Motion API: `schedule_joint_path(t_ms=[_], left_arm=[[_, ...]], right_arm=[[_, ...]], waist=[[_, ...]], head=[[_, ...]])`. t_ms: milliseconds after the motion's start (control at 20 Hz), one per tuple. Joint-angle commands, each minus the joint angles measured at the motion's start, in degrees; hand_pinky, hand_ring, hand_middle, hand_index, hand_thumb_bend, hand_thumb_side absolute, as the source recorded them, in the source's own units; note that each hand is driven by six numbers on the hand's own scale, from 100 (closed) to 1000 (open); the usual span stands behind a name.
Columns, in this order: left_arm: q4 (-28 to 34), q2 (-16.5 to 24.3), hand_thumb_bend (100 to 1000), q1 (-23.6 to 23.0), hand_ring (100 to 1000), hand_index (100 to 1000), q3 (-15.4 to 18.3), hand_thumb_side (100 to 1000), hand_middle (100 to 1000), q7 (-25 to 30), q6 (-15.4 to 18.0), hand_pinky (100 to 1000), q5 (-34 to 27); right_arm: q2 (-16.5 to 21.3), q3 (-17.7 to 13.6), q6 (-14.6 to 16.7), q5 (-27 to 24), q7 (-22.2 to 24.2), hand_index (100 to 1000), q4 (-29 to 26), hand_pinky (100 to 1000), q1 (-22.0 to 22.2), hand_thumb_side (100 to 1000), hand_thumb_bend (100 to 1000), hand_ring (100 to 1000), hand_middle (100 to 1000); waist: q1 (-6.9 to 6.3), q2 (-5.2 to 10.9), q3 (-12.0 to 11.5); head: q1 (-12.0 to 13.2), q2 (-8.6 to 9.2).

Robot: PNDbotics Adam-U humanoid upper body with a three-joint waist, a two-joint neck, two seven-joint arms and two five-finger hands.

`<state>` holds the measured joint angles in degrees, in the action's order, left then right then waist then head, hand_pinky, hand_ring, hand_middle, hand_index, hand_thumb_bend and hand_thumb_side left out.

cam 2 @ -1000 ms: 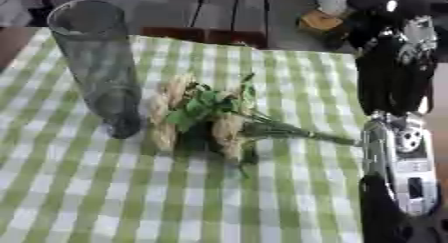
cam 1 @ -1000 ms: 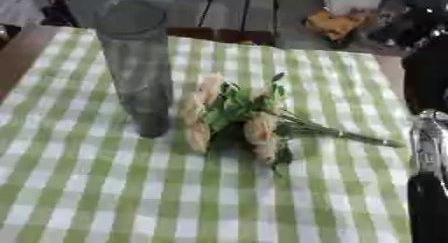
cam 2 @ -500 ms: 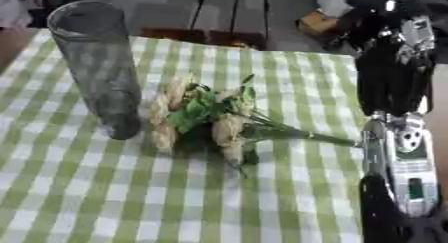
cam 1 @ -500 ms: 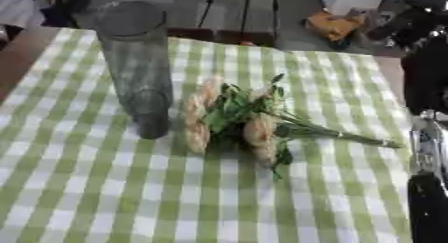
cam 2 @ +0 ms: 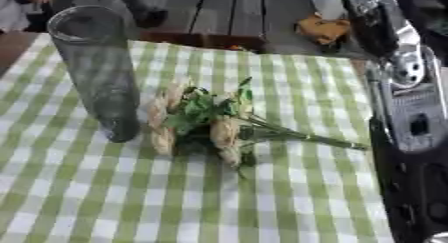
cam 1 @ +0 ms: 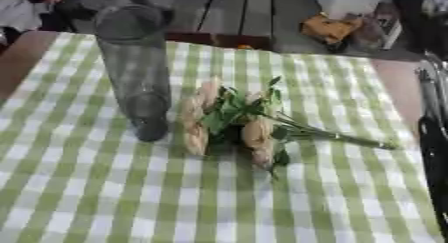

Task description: Arrange flowers into the vase.

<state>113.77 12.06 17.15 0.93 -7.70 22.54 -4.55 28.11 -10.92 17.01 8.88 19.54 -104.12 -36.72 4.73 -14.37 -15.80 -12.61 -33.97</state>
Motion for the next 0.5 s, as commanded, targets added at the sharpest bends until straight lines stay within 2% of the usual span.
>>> schedule_joint_path(t_ms=[50,200,350,500], left_arm=[[0.82,0.74,100,0.2,829,950,-0.13,846,929,0.27,-0.05,521,-0.3],[0.82,0.76,100,-0.02,830,950,-0.22,846,929,0.34,-0.12,521,-0.37],[0.82,0.77,100,-0.07,829,950,-0.25,846,928,0.37,-0.13,521,-0.43],[0.82,0.78,100,-0.17,829,948,-0.24,846,928,0.16,-0.1,520,-0.55]], right_arm=[[5.95,2.05,4.39,5.2,3.02,818,4.59,704,-2.88,1000,369,716,698],[8.8,3.69,8.04,9.38,5.45,791,10.0,711,-5.4,1000,413,740,706],[10.57,4.61,10.49,12.23,7.11,817,15.16,716,-7.01,1000,464,752,725],[12.62,5.5,13.03,15.6,8.47,856,20.17,731,-8.07,952,641,777,753]], waist=[[-0.32,1.35,-0.02],[-0.3,1.59,-0.05],[-0.31,1.67,-0.14],[-0.26,1.72,-0.19]], head=[[-0.25,0.2],[-0.43,0.26],[-0.5,0.31],[-0.44,0.3]])
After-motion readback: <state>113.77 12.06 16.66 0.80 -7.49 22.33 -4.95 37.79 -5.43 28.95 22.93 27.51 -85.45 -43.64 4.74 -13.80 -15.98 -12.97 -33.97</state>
